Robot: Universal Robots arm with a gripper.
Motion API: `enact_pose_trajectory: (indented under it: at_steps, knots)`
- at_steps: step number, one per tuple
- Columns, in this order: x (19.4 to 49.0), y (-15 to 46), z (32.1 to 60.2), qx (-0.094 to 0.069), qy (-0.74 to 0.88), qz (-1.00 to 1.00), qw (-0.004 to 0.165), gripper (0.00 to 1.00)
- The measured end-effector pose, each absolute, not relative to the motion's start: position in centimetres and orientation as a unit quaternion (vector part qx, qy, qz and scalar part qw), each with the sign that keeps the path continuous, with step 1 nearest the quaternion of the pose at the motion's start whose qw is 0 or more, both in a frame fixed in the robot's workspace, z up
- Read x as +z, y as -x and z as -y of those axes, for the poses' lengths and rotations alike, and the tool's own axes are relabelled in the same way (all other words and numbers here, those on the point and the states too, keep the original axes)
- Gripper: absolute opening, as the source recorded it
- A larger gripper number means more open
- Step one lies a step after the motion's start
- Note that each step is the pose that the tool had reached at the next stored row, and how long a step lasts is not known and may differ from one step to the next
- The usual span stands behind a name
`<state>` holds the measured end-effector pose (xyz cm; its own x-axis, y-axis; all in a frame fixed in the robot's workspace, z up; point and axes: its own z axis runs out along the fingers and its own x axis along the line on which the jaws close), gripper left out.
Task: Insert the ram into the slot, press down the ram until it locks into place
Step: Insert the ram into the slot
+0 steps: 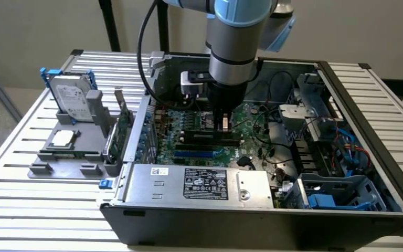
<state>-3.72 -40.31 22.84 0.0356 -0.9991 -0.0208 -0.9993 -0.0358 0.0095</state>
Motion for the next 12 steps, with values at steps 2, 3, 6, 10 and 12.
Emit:
enact_pose_trajectory:
  at_steps: [2,3,6,10,12]
  knots:
    - [22.82,3.74,40.31,0.010,0.720,-0.694,0.004,0.14]
    - [22.81,3.77,40.32,0.010,0.719,-0.694,0.004,0.14]
    - [22.76,3.87,40.31,0.009,0.719,-0.695,0.005,0.14]
    - [22.71,3.89,40.31,0.009,0.717,-0.697,0.006,0.14]
    - [22.68,3.90,40.31,0.009,0.715,-0.699,0.006,0.14]
